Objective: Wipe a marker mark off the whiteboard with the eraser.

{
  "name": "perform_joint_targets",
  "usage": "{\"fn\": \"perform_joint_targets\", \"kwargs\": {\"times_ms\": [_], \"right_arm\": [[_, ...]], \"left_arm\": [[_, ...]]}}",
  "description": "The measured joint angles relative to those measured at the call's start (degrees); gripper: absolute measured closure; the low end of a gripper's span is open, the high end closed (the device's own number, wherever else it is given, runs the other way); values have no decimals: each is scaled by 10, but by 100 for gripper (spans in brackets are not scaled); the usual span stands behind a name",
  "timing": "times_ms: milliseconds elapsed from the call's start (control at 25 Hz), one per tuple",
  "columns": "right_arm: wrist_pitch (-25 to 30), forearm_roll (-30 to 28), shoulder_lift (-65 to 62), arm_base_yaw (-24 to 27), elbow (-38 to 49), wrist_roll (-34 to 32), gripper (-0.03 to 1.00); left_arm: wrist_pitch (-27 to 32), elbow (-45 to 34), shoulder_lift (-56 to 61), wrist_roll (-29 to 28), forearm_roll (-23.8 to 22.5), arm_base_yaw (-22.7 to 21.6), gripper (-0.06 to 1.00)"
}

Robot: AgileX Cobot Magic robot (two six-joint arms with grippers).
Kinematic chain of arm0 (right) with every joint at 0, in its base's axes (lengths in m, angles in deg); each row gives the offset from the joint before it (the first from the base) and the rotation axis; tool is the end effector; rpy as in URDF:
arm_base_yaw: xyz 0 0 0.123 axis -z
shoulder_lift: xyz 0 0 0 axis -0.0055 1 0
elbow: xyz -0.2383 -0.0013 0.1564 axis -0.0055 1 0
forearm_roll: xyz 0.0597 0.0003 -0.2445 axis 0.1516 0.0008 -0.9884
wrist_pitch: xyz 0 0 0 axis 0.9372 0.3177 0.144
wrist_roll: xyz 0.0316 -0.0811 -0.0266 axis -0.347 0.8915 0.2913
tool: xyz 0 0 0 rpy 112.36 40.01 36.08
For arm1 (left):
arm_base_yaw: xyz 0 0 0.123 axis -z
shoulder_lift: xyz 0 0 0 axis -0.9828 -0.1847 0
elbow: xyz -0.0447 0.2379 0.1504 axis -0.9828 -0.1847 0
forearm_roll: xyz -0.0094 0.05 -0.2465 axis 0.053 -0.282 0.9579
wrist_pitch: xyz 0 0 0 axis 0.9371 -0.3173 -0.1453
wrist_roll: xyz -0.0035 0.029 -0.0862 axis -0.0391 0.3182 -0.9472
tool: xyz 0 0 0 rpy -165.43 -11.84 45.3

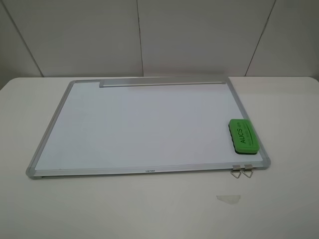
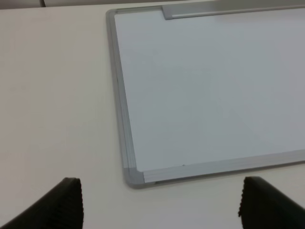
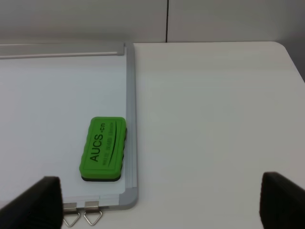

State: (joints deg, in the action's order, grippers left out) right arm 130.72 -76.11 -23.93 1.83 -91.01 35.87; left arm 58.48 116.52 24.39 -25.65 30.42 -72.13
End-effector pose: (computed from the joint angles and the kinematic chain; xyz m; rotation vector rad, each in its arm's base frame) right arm -0.0039 -0.0059 0.2854 0.0881 2.0373 -0.0714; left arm -0.0062 0.0008 0.2785 0.0855 2.0339 -0.1058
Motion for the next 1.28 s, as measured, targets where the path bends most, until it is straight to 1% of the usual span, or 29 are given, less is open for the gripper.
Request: {"fn": "perform_joint_targets", "kwargs": {"times_ms": [1280], "right_arm": [[0,0,-18,5,0,0,14]], "left_arm": [[0,0,0,0,0,0,26]]}}
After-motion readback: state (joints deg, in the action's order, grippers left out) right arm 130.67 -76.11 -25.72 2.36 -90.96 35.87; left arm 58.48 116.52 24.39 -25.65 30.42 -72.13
